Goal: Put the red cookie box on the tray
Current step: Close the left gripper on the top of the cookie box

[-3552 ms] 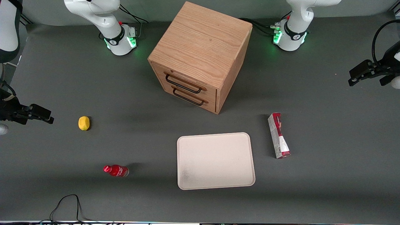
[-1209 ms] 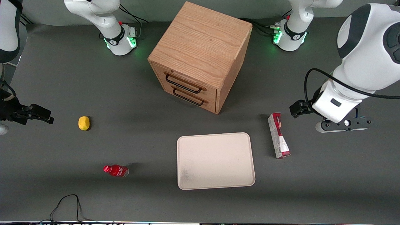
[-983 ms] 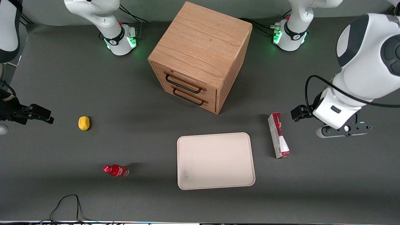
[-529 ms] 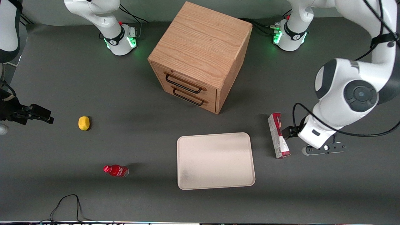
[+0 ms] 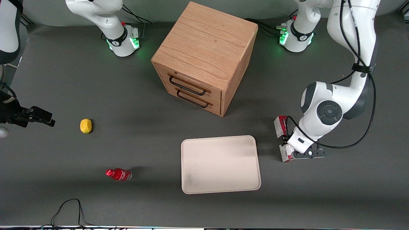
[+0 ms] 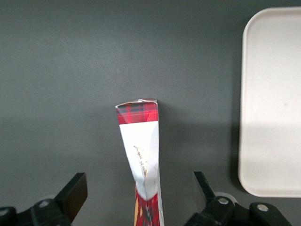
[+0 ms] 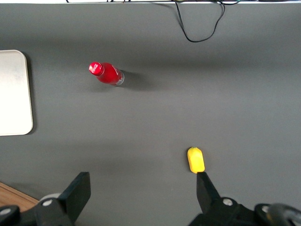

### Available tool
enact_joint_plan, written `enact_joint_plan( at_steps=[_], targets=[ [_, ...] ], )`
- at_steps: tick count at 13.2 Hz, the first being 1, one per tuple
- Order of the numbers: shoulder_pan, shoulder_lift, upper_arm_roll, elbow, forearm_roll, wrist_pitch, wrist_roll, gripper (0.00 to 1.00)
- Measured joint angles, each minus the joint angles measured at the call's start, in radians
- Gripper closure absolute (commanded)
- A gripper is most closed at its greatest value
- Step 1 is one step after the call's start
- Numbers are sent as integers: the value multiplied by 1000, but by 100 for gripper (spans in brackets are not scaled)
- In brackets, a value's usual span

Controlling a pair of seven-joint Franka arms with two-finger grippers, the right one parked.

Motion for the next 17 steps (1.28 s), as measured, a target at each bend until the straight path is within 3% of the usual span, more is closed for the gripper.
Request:
enact_joint_plan(
  at_steps=[4,5,6,10,17],
  targets=[
    [0,53,-2,-47,2,78,0,0],
    [0,57,-3,-52,2,78,0,5],
    [-1,57,-4,-55,2,78,0,18],
    [-1,55,-8,-54,2,46,-1,100],
    [-1,48,-8,-38,0,-4,-10,100]
  ],
)
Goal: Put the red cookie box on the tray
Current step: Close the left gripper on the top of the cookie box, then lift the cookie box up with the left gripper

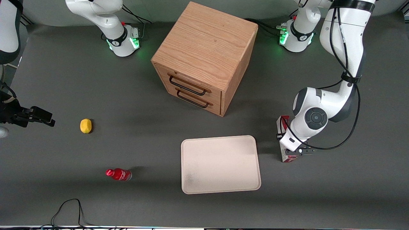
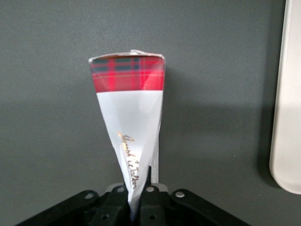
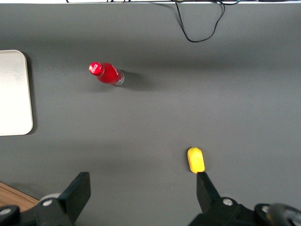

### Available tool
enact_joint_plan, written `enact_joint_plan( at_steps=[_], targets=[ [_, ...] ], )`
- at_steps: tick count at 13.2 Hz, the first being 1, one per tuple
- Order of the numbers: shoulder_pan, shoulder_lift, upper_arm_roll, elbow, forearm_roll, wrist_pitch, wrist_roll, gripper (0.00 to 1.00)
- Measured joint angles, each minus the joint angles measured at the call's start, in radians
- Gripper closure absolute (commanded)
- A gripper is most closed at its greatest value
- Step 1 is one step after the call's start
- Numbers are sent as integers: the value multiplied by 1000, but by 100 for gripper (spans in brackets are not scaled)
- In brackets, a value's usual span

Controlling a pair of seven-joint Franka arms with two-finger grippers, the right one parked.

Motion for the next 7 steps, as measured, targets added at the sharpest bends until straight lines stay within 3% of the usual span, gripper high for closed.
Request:
enact_joint_plan(
  at_steps=[7],
  targets=[
    [3,-138,3,212,-8,-366,-9,100]
  ],
)
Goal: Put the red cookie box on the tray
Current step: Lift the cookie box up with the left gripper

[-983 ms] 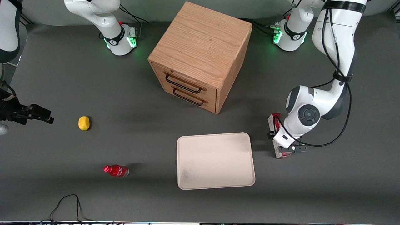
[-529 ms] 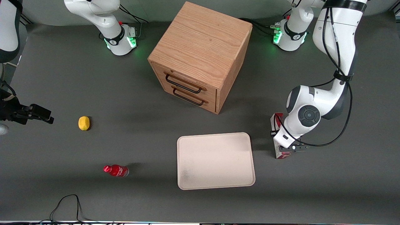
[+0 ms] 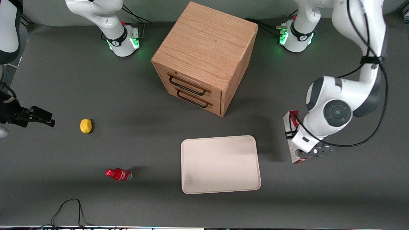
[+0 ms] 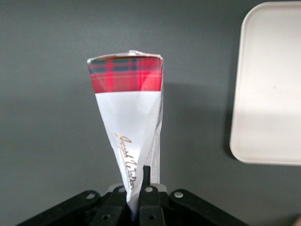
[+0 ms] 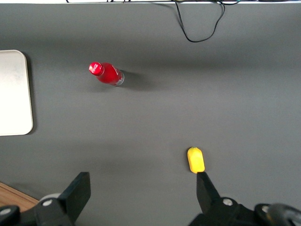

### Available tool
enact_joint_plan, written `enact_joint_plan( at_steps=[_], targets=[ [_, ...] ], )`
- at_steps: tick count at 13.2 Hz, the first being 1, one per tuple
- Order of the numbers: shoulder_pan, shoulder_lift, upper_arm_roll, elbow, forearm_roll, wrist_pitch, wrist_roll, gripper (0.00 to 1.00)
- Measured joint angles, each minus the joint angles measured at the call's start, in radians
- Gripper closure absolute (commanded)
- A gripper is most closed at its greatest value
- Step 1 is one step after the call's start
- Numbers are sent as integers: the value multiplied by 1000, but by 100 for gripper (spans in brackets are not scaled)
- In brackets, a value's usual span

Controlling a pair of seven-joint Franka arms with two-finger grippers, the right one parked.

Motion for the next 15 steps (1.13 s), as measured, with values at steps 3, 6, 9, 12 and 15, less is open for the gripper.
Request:
enact_joint_plan(
  at_steps=[3,6,9,12,15],
  targets=[
    [6,-88,5,99,-2,-188,0,100],
    [11,-148,7,200,-2,-347,0,100],
    [11,-147,6,227,-8,-372,0,100],
    [10,-104,6,271,-44,-367,-7,100],
    [-3,-4,-2,401,-51,-370,-28,100]
  ],
)
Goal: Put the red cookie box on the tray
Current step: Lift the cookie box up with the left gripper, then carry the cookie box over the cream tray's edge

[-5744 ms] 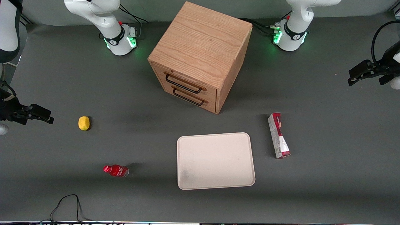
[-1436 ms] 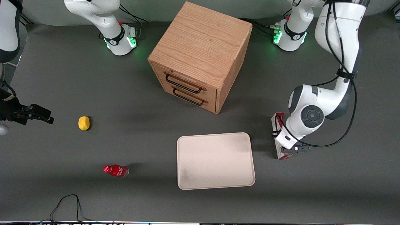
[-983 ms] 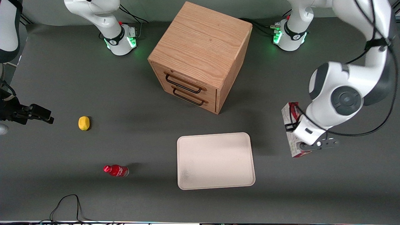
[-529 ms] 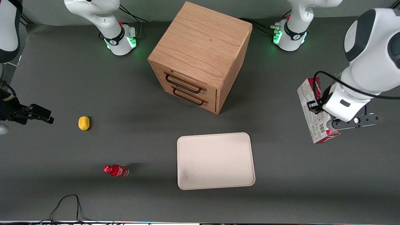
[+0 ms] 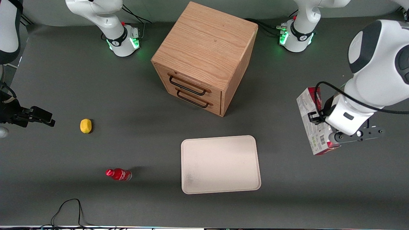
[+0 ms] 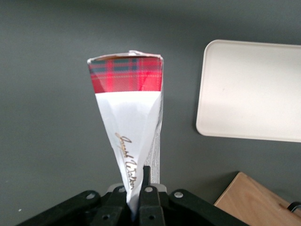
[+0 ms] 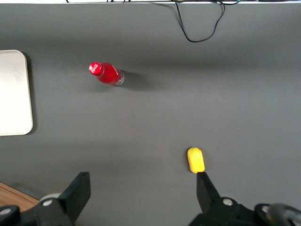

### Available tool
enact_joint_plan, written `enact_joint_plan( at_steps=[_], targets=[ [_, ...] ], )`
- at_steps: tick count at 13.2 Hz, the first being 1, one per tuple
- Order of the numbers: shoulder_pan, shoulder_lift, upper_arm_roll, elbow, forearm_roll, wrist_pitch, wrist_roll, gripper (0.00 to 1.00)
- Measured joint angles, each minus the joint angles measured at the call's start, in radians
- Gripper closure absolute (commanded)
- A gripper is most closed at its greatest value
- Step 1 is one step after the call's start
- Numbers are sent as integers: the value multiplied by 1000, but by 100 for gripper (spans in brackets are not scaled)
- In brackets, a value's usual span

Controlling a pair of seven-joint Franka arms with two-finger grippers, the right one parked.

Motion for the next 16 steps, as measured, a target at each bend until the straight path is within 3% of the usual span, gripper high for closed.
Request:
enact_joint_plan(
  at_steps=[8,16],
  targets=[
    [-163,300,-7,325,-1,-4,-156,100],
    [-210,353,7,370,2,14,-226,100]
  ],
)
